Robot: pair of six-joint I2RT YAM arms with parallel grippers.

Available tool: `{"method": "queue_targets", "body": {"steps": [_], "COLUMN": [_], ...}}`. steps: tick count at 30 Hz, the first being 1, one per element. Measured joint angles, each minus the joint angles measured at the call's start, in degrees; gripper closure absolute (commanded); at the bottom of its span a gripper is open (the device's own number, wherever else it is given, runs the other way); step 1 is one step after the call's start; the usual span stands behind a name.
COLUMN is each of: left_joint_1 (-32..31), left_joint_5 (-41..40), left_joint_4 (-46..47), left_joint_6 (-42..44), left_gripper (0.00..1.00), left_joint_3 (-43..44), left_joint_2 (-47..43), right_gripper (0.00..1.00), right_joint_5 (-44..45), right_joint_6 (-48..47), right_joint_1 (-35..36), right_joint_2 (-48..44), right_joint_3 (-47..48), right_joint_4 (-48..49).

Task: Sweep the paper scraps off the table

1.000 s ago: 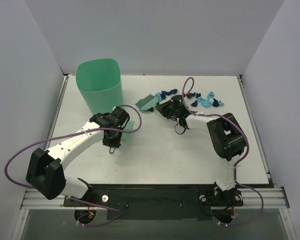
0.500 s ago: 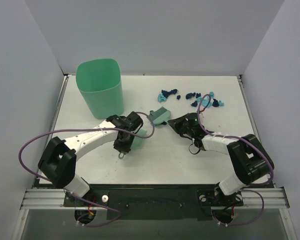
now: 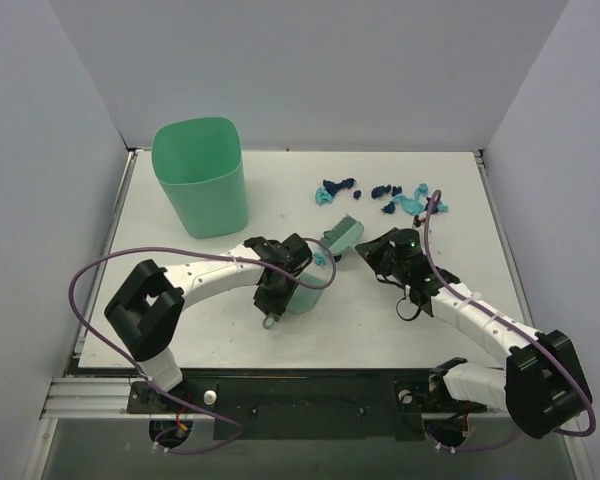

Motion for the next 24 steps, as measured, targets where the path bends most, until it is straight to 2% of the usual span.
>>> {"method": "queue_targets", "body": {"steps": [2,3,7,12,18,24], "left_joint_1": [-0.02,-0.02,-0.02,-0.02,-0.02,-1.18], "left_joint_5": [0.59,0.76,1.11,0.85,-0.52,-4.02], "left_joint_4": [0.33,0.55,2.1,3.48,5.57,9.99], "left_joint_6": [0.2,0.33,0.83,0.94,-0.11,-3.5], "left_gripper": [0.81,0.68,0.49,0.39,0.28,0.23], "left_joint_3": [1.07,1.68,3.48,3.87,2.82,-5.09], "left_joint_2": [0.39,0.59,1.25,1.86,1.11,-9.49], "right_gripper": [1.0,1.0,1.0,1.0,1.0,1.0], "right_joint_5": [0.55,0.68,0.85,0.79,0.24,-0.11], "right_joint_6": [-1.86,-2.69,-5.66,-8.26,-9.07,-9.05], "right_joint_1": [-0.02,-0.02,-0.28,-0.33,-0.35,-0.35], "right_joint_2": [-1.09,-1.44,-1.86,-1.84,-1.79,-1.77], "right_joint_3": [2.38,3.61,8.44,12.87,13.81,13.75], "right_joint_4": [-2.97,-4.13,-8.17,-11.69,-13.81,-14.25]}}
